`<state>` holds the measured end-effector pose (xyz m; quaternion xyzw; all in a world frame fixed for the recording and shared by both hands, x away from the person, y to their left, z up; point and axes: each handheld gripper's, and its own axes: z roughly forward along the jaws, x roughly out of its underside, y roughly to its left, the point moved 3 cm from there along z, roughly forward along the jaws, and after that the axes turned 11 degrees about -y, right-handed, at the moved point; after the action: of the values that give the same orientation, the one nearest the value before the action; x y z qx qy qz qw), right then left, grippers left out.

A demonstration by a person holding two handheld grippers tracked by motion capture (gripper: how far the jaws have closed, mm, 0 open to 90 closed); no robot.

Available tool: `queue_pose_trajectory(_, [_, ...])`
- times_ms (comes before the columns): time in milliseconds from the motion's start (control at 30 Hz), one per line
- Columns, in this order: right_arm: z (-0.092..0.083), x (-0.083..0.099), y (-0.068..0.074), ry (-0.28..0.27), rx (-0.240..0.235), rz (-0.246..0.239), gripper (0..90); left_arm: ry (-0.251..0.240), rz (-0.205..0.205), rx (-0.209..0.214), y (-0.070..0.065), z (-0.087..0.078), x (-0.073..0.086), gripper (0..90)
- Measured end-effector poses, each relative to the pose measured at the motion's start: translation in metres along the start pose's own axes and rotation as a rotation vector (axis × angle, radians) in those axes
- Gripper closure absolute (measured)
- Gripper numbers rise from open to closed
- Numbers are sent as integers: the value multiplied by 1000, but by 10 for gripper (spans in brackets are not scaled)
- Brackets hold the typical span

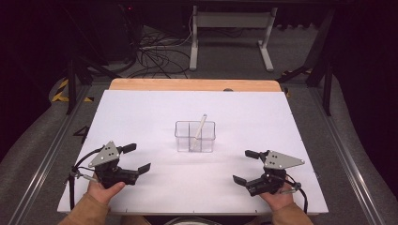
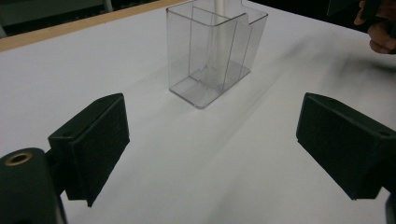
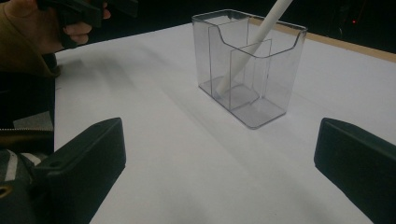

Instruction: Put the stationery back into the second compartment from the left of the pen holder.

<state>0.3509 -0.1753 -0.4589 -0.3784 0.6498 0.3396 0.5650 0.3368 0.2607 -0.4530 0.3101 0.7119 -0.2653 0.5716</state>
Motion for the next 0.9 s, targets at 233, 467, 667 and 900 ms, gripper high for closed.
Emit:
queue_pose_trajectory(233, [0,1,0,0,1,0,25,-4,-19,-15,1,-3,19,104])
queue_pose_trajectory(467, [2,2,0,7,-10,10,25,17,0,-3,0,2,26,96])
queue_pose_trajectory(667, [2,4,-2,20,1,18,29,28,-31,-33,3,4,25,104])
queue_pose_trajectory(900, [4,5,-3,19,6,19,31,11,4,-59,1,1,24,109])
